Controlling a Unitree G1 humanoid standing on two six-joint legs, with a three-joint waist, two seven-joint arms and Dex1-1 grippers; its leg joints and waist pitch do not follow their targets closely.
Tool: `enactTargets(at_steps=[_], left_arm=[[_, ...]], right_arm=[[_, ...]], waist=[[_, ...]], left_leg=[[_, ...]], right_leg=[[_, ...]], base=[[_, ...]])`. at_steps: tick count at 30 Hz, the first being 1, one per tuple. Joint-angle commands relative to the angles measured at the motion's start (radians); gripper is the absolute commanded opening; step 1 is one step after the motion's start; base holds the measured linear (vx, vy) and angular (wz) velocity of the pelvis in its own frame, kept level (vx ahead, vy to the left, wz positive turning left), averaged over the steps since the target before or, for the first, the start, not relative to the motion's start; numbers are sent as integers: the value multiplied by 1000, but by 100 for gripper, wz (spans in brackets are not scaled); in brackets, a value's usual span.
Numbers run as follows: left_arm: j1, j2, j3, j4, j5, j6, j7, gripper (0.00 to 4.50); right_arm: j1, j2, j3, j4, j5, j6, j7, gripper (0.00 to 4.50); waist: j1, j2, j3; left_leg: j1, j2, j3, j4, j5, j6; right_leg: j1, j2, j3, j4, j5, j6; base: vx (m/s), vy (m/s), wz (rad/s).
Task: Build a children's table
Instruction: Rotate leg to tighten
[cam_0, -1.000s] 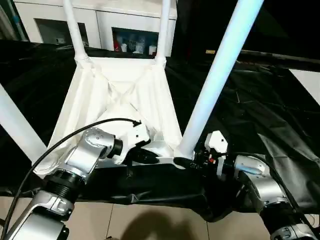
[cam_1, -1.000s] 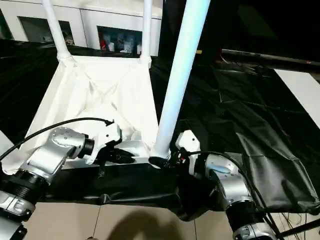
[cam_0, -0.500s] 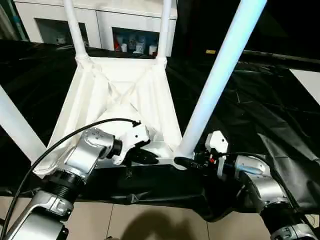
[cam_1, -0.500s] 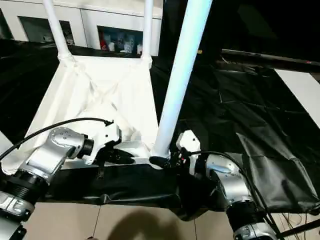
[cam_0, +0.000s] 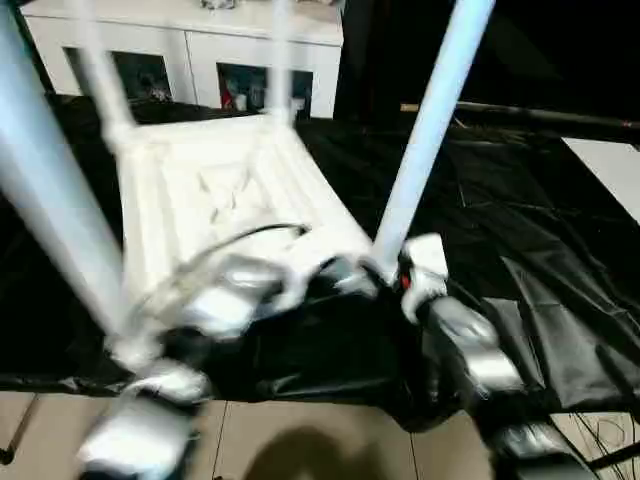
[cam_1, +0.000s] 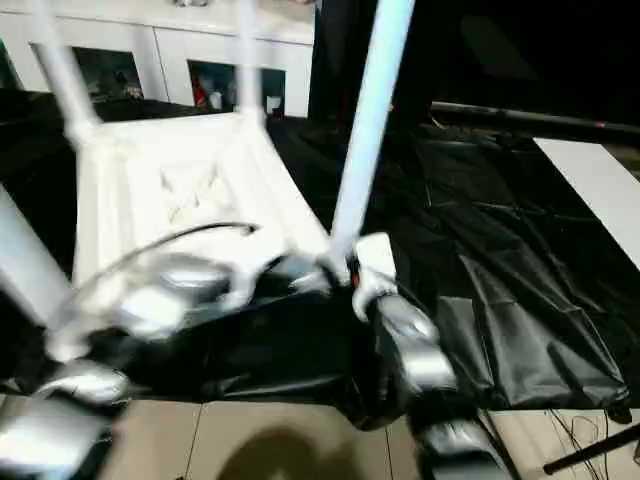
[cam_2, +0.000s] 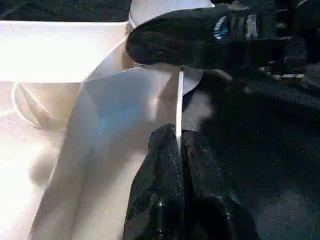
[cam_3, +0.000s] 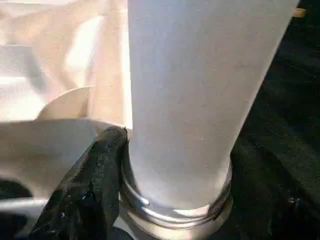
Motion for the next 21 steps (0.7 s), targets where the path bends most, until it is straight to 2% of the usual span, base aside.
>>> enactTargets(at_steps=[1,2,4,7,8,10,12,14,16,17,21], left_arm=[[6,-32,9,56,-6,-29,57,0],[6,-32,8,58,-6,-31,55,0],[5,-27,6,60,-4,-39,45,0],[6,-12,6,60,-2,-47,29,0],[12,7,2,51,-3,-52,2,0],[16,21,-1,44,-5,-51,-20,0],[28,42,-8,28,-10,-58,-68,0],[54,88,-24,-10,-18,-82,-158,0],[75,122,-35,-42,-28,-80,-224,0],[92,145,-43,-68,-43,-104,-283,0],[153,230,-64,-175,-112,-115,-493,0]], right_arm=[[-3,36,30,24,-28,-7,26,266],[-3,38,27,21,-21,-10,34,301],[0,49,8,7,11,-19,62,336],[4,46,-2,-8,34,-33,95,342],[3,28,-1,-9,41,-42,126,371],[2,14,-1,-10,51,-46,161,380],[8,-11,13,-23,50,-42,216,391],[37,-69,47,-76,52,-47,355,391],[67,-113,75,-124,52,-56,453,391],[88,-138,92,-158,60,-59,519,391],[147,-220,134,-251,70,-87,670,391]], waist=[[2,-7,-46],[4,-7,-46],[7,-5,-47],[11,-3,-47],[11,-2,-46],[11,-3,-46],[9,0,-46],[10,3,-45],[11,4,-46],[13,2,-45],[13,1,-46]], left_leg=[[-4,-4,5,-63,-351,14],[-3,-4,6,-62,-347,19],[-6,-3,7,-62,-333,31],[-10,-1,5,-65,-324,36],[-8,-2,6,-65,-334,33],[-10,-2,5,-66,-339,35],[-12,-1,4,-66,-339,35],[-13,2,5,-66,-335,43],[-9,4,6,-65,-332,43],[-13,6,6,-66,-320,50],[-8,10,10,-65,-303,53]], right_leg=[[31,-29,21,-91,-400,-105],[30,-29,22,-90,-392,-107],[33,-30,24,-86,-362,-118],[36,-32,23,-85,-355,-126],[34,-31,22,-88,-369,-126],[36,-32,22,-88,-382,-123],[37,-33,22,-89,-388,-124],[39,-33,24,-90,-369,-132],[36,-33,24,-88,-354,-144],[41,-33,24,-85,-330,-153],[37,-29,26,-74,-278,-179]], base=[[0,0,0],[0,0,0],[0,0,0],[0,0,0],[0,0,0],[0,0,0],[0,0,0],[0,0,0],[0,0,0],[0,0,0],[0,0,0]])
